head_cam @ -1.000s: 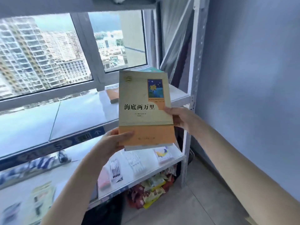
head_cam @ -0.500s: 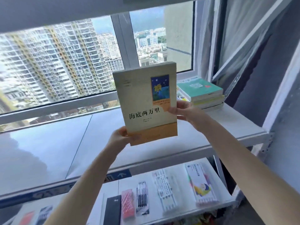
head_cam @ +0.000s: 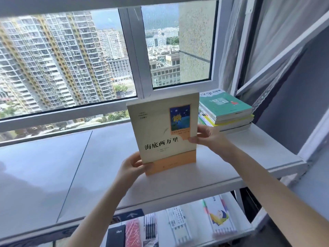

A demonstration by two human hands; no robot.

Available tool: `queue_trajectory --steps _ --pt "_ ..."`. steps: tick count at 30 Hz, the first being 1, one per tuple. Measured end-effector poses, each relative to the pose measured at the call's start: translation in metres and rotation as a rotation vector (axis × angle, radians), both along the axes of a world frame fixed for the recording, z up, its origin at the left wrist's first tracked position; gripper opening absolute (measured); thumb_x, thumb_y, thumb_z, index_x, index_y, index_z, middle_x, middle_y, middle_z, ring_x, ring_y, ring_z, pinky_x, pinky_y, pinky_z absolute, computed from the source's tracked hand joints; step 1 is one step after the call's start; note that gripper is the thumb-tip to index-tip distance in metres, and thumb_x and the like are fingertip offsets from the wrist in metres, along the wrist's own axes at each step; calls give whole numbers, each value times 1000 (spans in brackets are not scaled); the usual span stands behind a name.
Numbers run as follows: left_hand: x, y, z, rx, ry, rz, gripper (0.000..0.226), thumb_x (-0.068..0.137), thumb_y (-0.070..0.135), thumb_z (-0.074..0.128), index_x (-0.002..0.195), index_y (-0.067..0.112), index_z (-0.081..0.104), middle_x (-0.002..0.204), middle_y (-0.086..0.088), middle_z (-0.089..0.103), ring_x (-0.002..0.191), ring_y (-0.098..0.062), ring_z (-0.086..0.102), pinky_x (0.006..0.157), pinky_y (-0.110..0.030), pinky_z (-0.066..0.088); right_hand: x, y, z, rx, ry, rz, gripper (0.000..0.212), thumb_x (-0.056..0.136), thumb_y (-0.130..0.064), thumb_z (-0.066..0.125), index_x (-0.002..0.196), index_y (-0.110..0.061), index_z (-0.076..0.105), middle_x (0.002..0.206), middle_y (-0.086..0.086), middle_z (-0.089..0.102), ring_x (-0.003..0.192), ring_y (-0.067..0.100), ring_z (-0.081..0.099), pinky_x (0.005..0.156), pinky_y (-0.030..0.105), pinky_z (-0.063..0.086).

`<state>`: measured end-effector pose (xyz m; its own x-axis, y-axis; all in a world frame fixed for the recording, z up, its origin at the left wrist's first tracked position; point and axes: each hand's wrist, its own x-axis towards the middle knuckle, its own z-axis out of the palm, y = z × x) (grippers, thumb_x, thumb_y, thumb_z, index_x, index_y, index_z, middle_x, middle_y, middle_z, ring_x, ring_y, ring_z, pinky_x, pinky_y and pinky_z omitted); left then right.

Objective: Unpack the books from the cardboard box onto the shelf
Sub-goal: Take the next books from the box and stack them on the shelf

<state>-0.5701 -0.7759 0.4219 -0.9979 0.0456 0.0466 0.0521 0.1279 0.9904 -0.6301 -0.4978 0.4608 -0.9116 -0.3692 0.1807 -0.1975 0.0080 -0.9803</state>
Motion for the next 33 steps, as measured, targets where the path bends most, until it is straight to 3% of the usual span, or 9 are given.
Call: queue_trajectory --steps 3,7,11,17,20,22,27,33 --pt "-1 1 5 -22 37 -19 29 83 3 68 109 16 69 104 9 74 93 -5 70 72 -14 51 3 6 -1 5 -7 -14 32 82 -4 67 110 -18 67 111 -1 71 104 15 66 89 21 52" --pt "-9 -9 1 -100 87 -76 27 84 2 66 100 24 70 95 20 74 88 1 69 71 -10 50 6 -8 -13 24 -37 -93 31 84 -4 65 113 -12 66 110 1 72 101 13 67 84 19 52" --pt "-6 -5 5 -102 117 -54 24 84 5 67 94 26 73 90 18 75 83 3 68 72 -11 51 6 -11 -19 -15 -22 -169 24 84 -8 65 107 -15 69 106 -2 73 96 10 68 79 16 51" --pt "-31 2 39 132 -90 52 11 85 16 67 90 10 74 78 -1 76 70 -12 71 62 -17 56 -30 -15 12 22 -91 -219 25 83 -30 68 100 -11 71 92 -1 75 80 11 70 63 16 53" --pt "-54 9 61 207 -191 59 12 86 21 66 85 10 70 82 -6 75 75 -16 71 68 -19 58 -54 -14 32 63 -152 -285 32 80 -38 69 90 -8 71 76 2 72 65 14 65 51 15 49" --pt "-70 13 69 232 -250 48 19 88 24 64 92 6 68 91 -10 73 82 -18 69 73 -21 58 -72 -11 41 104 -211 -333 33 76 -42 72 82 -10 70 64 -2 71 55 13 65 47 15 46" --pt "-105 17 79 288 -341 27 24 90 29 60 104 9 64 93 -6 69 75 -11 66 61 -15 56 -115 -11 48 237 -312 -382 59 76 -45 72 110 2 62 103 16 68 82 26 63 67 29 47" --pt "-127 14 69 253 -356 -19 21 91 27 58 100 10 65 93 -6 71 82 -14 67 72 -19 56 -136 -13 37 241 -366 -333 60 79 -38 72 116 7 59 87 12 68 62 19 64 47 20 46"
